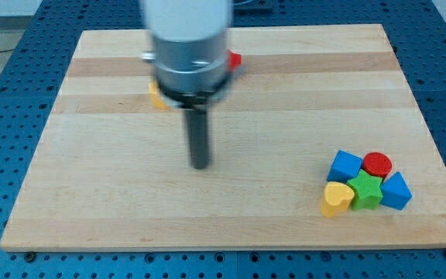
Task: Push the yellow hexagon into the blue cube
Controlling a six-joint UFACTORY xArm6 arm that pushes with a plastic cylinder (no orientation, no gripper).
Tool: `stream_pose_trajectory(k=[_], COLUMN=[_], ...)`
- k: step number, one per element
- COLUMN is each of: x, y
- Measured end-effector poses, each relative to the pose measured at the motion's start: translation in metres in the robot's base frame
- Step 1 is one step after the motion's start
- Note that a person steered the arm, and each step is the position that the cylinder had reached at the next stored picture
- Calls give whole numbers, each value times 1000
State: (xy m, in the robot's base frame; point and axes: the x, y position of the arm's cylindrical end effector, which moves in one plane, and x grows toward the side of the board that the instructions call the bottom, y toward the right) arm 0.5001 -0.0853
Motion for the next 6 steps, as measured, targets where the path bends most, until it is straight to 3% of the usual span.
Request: stream_pose_trajectory(k=[2, 3, 6], x=[-69, -111, -144], y=[-178, -201, -81])
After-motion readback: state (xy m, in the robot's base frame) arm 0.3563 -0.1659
